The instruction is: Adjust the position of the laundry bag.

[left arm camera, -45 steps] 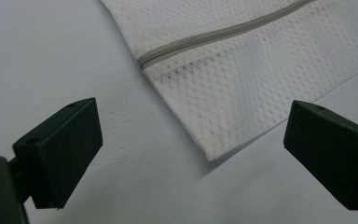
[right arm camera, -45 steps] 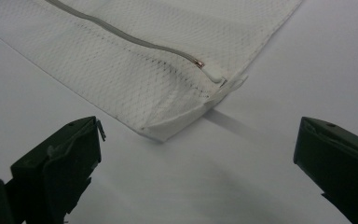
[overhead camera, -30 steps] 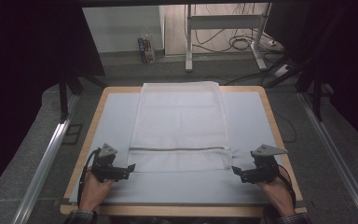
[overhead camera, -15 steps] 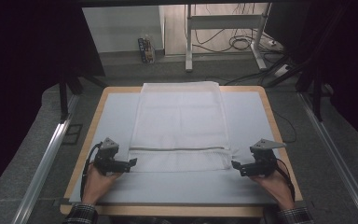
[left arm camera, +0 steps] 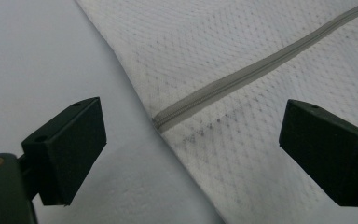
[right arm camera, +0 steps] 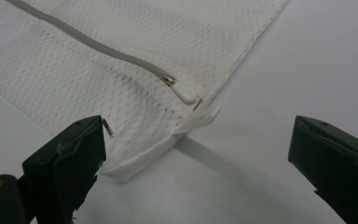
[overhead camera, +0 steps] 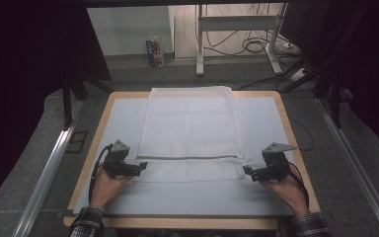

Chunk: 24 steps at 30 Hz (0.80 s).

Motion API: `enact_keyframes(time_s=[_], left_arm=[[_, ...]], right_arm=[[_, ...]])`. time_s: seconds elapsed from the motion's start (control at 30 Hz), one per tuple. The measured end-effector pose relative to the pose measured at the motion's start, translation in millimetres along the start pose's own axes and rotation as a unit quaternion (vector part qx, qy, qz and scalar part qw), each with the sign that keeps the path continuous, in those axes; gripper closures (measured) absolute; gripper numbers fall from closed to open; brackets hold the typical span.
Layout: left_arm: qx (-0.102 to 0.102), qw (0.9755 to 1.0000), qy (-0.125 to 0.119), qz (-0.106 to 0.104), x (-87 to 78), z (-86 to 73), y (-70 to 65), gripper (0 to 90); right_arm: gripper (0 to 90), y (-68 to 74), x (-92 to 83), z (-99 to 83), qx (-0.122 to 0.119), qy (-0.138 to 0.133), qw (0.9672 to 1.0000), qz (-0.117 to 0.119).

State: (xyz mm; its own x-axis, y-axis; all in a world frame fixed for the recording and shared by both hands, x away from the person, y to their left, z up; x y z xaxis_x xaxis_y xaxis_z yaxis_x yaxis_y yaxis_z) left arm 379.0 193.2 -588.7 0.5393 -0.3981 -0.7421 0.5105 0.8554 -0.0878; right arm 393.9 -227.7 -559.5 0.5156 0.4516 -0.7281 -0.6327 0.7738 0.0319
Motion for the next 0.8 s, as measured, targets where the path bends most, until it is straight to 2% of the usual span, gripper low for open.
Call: enact_keyframes(time_s=[0.2, 0.43, 0.63, 0.73, 0.8], left_arm=[[-0.001, 1.0000, 0.000, -0.002, 7.3, 8.6, 3.8, 8.5], [0.004, 1.0000, 0.000, 0.003, 16.7, 18.8, 12.3, 13.6], [-0.010, 0.9999, -0.009, 0.004, 24.2, 28.3, 20.8, 17.6], [-0.012, 0.9999, -0.008, 0.004, 28.1, 31.0, 24.0, 20.0], [-0.011, 0.9999, -0.006, 0.003, 30.6, 32.0, 25.6, 23.9]], right_arm=[[11.0, -5.2, 3.5, 13.5, 0.003, -0.019, 0.9998, 0.001], [18.6, -10.8, 12.3, 21.5, -0.006, -0.014, 0.9998, -0.010], [21.5, -13.9, 23.1, 32.2, -0.008, -0.008, 0.9998, -0.019], [22.4, -14.6, 31.4, 37.1, -0.009, -0.002, 0.9997, -0.022], [26.1, -16.6, 38.0, 40.6, -0.011, 0.003, 0.9995, -0.029]])
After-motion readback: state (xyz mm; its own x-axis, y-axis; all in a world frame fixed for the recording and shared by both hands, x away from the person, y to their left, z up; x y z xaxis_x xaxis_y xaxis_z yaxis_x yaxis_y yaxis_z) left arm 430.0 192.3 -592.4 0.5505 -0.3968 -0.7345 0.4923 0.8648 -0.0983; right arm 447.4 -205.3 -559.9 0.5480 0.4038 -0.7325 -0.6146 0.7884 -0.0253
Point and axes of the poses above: each handheld gripper's, and its own axes: x roughly forward along the jaws, z roughly out of its top, y roughly to its left, the point moved 9 cm from there along x, roughly forward along the jaws, and after that the axes turned 4 degrees about y, right-handed, at the moved point
